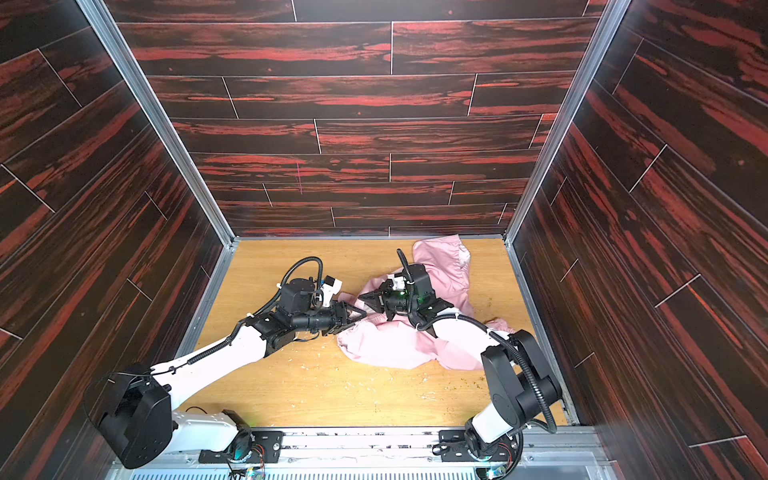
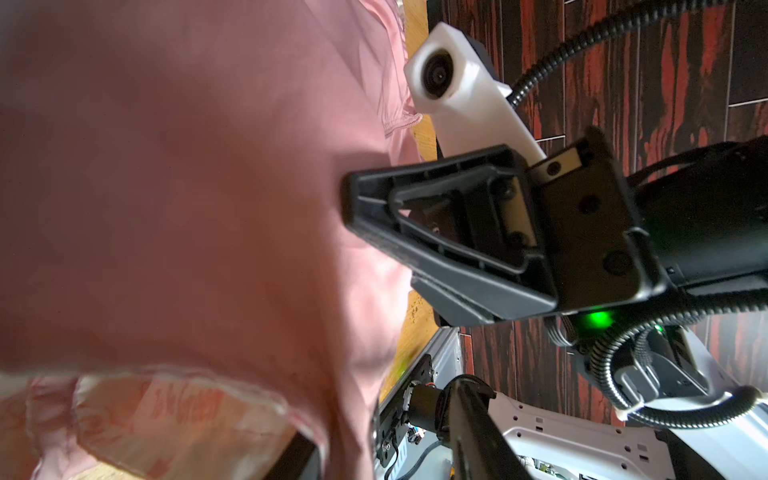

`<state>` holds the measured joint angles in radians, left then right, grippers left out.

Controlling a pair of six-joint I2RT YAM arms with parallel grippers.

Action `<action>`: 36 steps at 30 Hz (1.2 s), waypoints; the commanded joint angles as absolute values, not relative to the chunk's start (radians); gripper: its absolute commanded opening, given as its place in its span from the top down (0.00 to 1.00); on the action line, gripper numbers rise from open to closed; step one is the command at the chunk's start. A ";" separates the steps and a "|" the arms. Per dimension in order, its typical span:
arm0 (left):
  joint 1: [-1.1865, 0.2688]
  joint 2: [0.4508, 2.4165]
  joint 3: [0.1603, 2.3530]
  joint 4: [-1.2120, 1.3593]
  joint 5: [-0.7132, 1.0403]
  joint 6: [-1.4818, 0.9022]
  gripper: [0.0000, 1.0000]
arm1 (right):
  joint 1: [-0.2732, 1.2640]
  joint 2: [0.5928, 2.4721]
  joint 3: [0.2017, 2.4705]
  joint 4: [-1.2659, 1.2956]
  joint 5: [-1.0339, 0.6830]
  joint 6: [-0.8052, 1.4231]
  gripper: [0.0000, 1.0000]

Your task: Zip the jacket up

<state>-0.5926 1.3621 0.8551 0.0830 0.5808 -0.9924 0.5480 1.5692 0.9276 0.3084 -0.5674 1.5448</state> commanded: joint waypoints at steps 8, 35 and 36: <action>-0.597 1.391 0.881 0.185 0.540 -1.004 0.60 | 0.552 1.607 0.949 0.344 -0.582 1.569 1.00; -0.596 1.323 0.788 0.303 0.585 -1.107 1.00 | 0.520 1.531 0.968 0.133 -0.570 1.377 0.65; -0.595 1.322 0.788 0.305 0.591 -1.110 1.00 | 0.512 1.511 0.967 0.098 -0.563 1.348 0.59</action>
<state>-0.5941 1.3663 0.7948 0.2615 0.5640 -1.0969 0.5293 1.5730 0.9459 0.2050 -0.5728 1.4368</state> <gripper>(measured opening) 0.154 0.392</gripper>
